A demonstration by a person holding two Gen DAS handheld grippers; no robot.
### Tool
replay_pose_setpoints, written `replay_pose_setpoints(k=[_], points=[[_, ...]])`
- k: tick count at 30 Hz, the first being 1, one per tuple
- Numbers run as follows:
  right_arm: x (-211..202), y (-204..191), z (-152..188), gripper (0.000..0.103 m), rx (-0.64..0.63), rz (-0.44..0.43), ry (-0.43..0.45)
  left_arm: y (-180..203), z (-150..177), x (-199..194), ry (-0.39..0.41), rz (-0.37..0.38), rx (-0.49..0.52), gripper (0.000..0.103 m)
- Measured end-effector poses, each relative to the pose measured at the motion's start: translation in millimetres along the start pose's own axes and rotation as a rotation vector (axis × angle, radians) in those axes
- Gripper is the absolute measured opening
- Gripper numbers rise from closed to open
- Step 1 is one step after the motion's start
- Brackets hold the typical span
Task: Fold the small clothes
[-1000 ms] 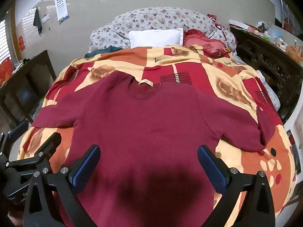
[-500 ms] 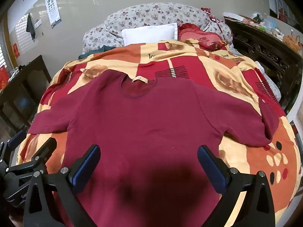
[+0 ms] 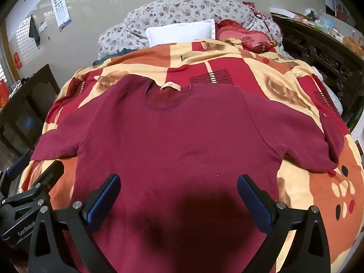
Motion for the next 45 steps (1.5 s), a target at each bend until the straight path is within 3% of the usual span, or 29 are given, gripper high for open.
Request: replay_pose_setpoints(k=[23, 27, 33, 39, 43, 45], points=[[31.7, -12.2, -0.3, 0.103, -0.012, -0.018, -0.045, -33.3, -0.3, 26.7, -0.043, -0.02, -0.061, 0.103], [36.5, -14.9, 0.8, 0.103, -0.017, -0.021, -0.056, -48.0, 2.9, 32.8, -0.078, 0.038, -0.105, 0.103], [42.7, -28.7, 4.3, 0.103, -0.041, -0.065, -0.081, -127.4, 8.6, 48.7, -0.13, 0.044, -0.279, 0.103], [49.0, -47.8, 5.9, 0.103, -0.075, -0.098, -0.102, -229.7, 22.6, 70.1, -0.137, 0.112, -0.629, 0.103], [52.6, -57.1, 7.5, 0.103, -0.097, -0.114, -0.117, -261.5, 28.0, 89.9, -0.15, 0.182, -0.768, 0.102], [53.7, -59.4, 8.1, 0.103, -0.099, -0.124, -0.124, -266.1, 26.2, 94.9, -0.14, 0.207, -0.788, 0.102]])
Point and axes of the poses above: each gripper's, at about its wrist camera, not at the fingertips, and x roughly the way its jaws point, y to its right, z to its underside, the point moved 8 cm from there along x, roughly the way its jaws point, and after that the axes turned 10 degrees about -y, right-handed, at the moved point
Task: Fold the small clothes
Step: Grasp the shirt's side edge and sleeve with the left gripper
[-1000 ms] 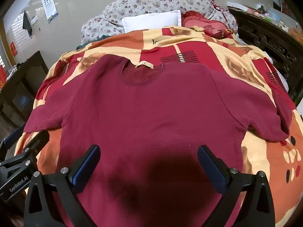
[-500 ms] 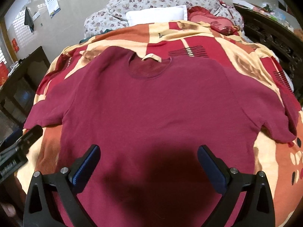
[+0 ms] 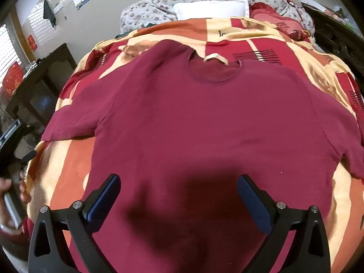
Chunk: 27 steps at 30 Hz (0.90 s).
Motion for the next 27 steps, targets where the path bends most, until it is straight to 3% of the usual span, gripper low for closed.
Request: replay_pose_setpoints(k=[3, 8, 11, 12, 13, 18, 22, 27], points=[[0.9, -1.4, -0.9, 0.103, -0.007, 0.004, -0.002, 2.0, -5.2, 9.9, -0.006, 0.031, -0.005, 0.1], [2.8, -3.3, -1.7, 0.103, -0.014, 0.005, -0.003, 4.5, -15.6, 28.4, -0.007, 0.058, -0.022, 0.071], [5.2, -5.0, -1.6, 0.103, -0.018, -0.005, -0.01, 3.2, -22.0, 38.0, -0.016, 0.085, -0.045, 0.036], [5.1, -5.5, -1.4, 0.103, -0.02, -0.008, -0.009, 3.3, -24.3, 37.0, -0.011, 0.094, -0.05, 0.016], [4.9, -6.0, -1.6, 0.103, -0.022, -0.01, -0.008, 4.5, -26.2, 33.6, -0.004, 0.097, -0.048, 0.011], [-0.4, -1.4, -2.9, 0.103, -0.012, -0.025, 0.008, 49.9, -26.0, -15.6, 0.116, 0.108, 0.074, 0.009], [-10.1, 12.5, -7.8, 0.103, 0.019, -0.031, 0.033, 131.9, -3.1, -55.2, 0.178, 0.183, 0.268, 0.009], [-22.9, 34.6, -14.5, 0.103, 0.072, -0.034, 0.066, 236.9, 66.2, -45.6, 0.103, 0.244, 0.538, 0.009]])
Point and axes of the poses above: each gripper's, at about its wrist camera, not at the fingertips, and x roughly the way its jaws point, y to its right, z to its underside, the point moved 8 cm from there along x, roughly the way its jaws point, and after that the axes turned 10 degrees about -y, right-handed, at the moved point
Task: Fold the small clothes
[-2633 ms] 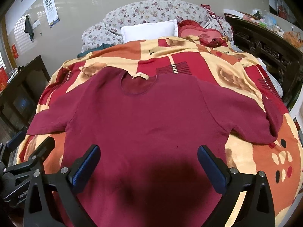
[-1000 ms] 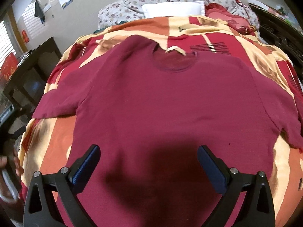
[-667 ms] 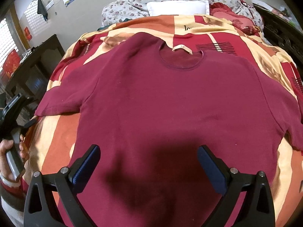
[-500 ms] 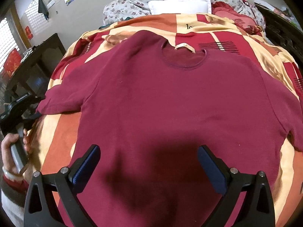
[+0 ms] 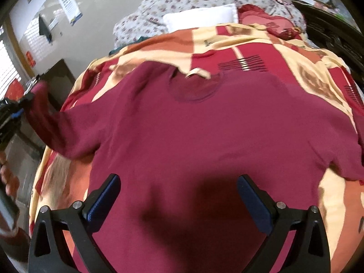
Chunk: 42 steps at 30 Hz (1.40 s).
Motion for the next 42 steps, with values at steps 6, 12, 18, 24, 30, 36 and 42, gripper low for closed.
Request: replay_pose_setpoints(k=[6, 12, 18, 24, 30, 36, 42], points=[[-9.4, 32.1, -5.0, 0.103, 0.062, 0.02, 0.019, 72.3, 63.4, 80.4, -0.188, 0.079, 0.156, 0.009], [-14.4, 69.4, -6.2, 0.103, 0.134, 0.05, 0.022, 80.9, 118.1, 123.2, -0.313, 0.031, 0.245, 0.066], [-20.4, 68.8, -12.9, 0.103, 0.093, 0.051, 0.03, 46.9, 103.6, 70.4, -0.242, 0.036, 0.179, 0.087], [-14.0, 25.3, -46.5, 0.103, -0.041, 0.03, 0.053, -22.3, 82.6, 38.1, -0.126, -0.262, 0.16, 0.09], [18.6, -50.8, -96.1, 0.103, -0.169, -0.023, 0.08, -53.3, 83.1, 64.5, -0.187, -0.301, 0.081, 0.09], [83.3, -75.1, -132.4, 0.09, -0.207, 0.102, 0.048, -62.7, 90.4, 76.6, -0.204, -0.291, 0.064, 0.09], [86.3, -70.1, -133.9, 0.025, -0.259, 0.029, 0.04, -66.9, 87.9, 74.9, -0.198, -0.269, 0.034, 0.09]])
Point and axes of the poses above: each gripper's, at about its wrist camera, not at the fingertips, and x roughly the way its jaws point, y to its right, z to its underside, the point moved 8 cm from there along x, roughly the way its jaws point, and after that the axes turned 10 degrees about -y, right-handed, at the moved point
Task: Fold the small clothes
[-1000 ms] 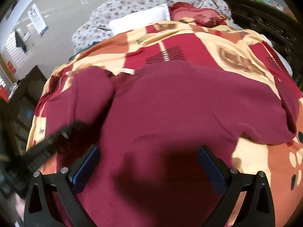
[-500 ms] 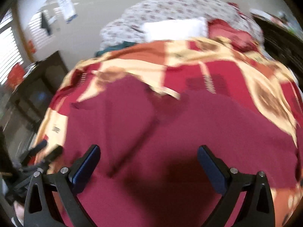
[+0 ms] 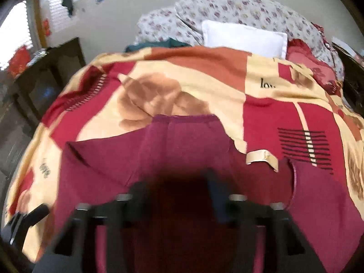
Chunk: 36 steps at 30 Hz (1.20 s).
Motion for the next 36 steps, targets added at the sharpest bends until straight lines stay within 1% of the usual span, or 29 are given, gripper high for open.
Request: replay_pose_setpoints(k=[1, 2, 3, 4, 6, 8, 9, 10, 12, 14, 15, 16, 17, 18, 19, 23, 24, 25, 26, 27, 28, 29, 30, 32, 34, 36], points=[[-10.8, 5.2, 2.5, 0.017, 0.009, -0.022, 0.012, -0.7, -1.2, -1.7, 0.005, 0.002, -0.007, 0.09], [-22.9, 11.5, 4.6, 0.015, 0.02, -0.031, 0.032, -1.1, -2.4, -4.0, 0.011, 0.009, -0.015, 0.09], [-37.1, 21.0, 7.0, 0.01, 0.036, -0.038, 0.058, -1.1, -3.0, -6.2, 0.016, 0.014, -0.019, 0.09], [-50.5, 31.0, 10.9, 0.01, 0.059, -0.049, 0.077, -1.1, -3.3, -8.9, 0.02, 0.018, -0.022, 0.09], [-78.9, 53.1, 26.1, 0.01, 0.114, -0.102, 0.11, -0.6, -2.9, -14.5, 0.034, 0.019, -0.022, 0.09], [-101.9, 77.0, 51.5, 0.01, 0.15, -0.108, 0.127, 0.5, -2.1, -15.3, 0.035, 0.015, -0.018, 0.09], [-107.8, 87.7, 65.9, 0.01, 0.167, -0.103, 0.126, 1.1, -1.7, -14.7, 0.032, 0.014, -0.016, 0.09], [-109.9, 100.0, 86.9, 0.01, 0.187, -0.105, 0.106, 1.9, -0.9, -13.0, 0.028, 0.012, -0.015, 0.09], [-104.3, 111.7, 118.3, 0.011, 0.206, -0.123, 0.057, 4.1, 0.9, -9.4, 0.019, 0.01, -0.012, 0.09], [-92.4, 127.4, 148.0, 0.036, 0.253, -0.148, 0.022, 7.0, 2.3, -7.3, 0.012, 0.006, -0.006, 0.09], [-87.1, 136.3, 158.8, 0.069, 0.293, -0.154, 0.003, 9.1, 3.3, -7.5, 0.011, 0.003, 0.001, 0.09], [-84.1, 145.8, 167.8, 0.084, 0.338, -0.174, -0.006, 11.1, 3.9, -8.4, 0.013, -0.001, 0.011, 0.09], [-86.2, 153.7, 172.1, 0.083, 0.372, -0.219, 0.012, 12.3, 4.3, -9.5, 0.017, -0.008, 0.018, 0.09], [-89.8, 157.5, 173.3, 0.082, 0.383, -0.245, 0.03, 13.9, 4.1, -10.9, 0.02, -0.018, 0.028, 0.09], [-93.4, 160.2, 172.4, 0.082, 0.384, -0.239, 0.045, 14.6, 3.8, -12.3, 0.023, -0.023, 0.033, 0.09], [-104.9, 161.7, 152.6, 0.082, 0.325, -0.132, 0.11, 12.3, 2.0, -17.4, 0.036, -0.021, 0.02, 0.09], [-102.8, 161.1, 147.6, 0.082, 0.298, -0.088, 0.106, 11.1, 1.8, -17.8, 0.036, -0.019, 0.013, 0.09], [-97.9, 161.1, 142.6, 0.082, 0.271, -0.024, 0.089, 10.0, 1.9, -17.9, 0.034, -0.019, 0.008, 0.09], [-90.9, 162.8, 139.8, 0.081, 0.25, 0.038, 0.069, 8.8, 2.1, -17.7, 0.031, -0.02, 0.006, 0.09], [-85.6, 165.7, 138.0, 0.065, 0.234, 0.071, 0.055, 7.8, 2.2, -17.9, 0.028, -0.021, 0.005, 0.09], [-79.8, 165.4, 136.6, 0.036, 0.214, 0.1, 0.044, 6.1, 2.2, -18.5, 0.029, -0.024, 0.003, 0.09], [-77.8, 165.4, 137.2, 0.023, 0.194, 0.118, 0.044, 5.0, 1.9, -19.0, 0.031, -0.026, 0.001, 0.09], [-78.3, 165.9, 137.6, 0.013, 0.181, 0.13, 0.047, 3.8, 1.1, -19.8, 0.035, -0.028, -0.003, 0.09], [-82.7, 163.3, 136.7, 0.006, 0.161, 0.124, 0.053, 2.0, -1.2, -21.2, 0.041, -0.025, -0.014, 0.09], [-94.7, 159.5, 134.3, 0.005, 0.127, 0.144, 0.071, 1.7, -3.6, -22.7, 0.044, -0.019, -0.022, 0.09], [-114.6, 159.5, 127.5, 0.005, 0.096, 0.177, 0.112, 3.3, -5.0, -24.9, 0.05, -0.017, -0.02, 0.09]])
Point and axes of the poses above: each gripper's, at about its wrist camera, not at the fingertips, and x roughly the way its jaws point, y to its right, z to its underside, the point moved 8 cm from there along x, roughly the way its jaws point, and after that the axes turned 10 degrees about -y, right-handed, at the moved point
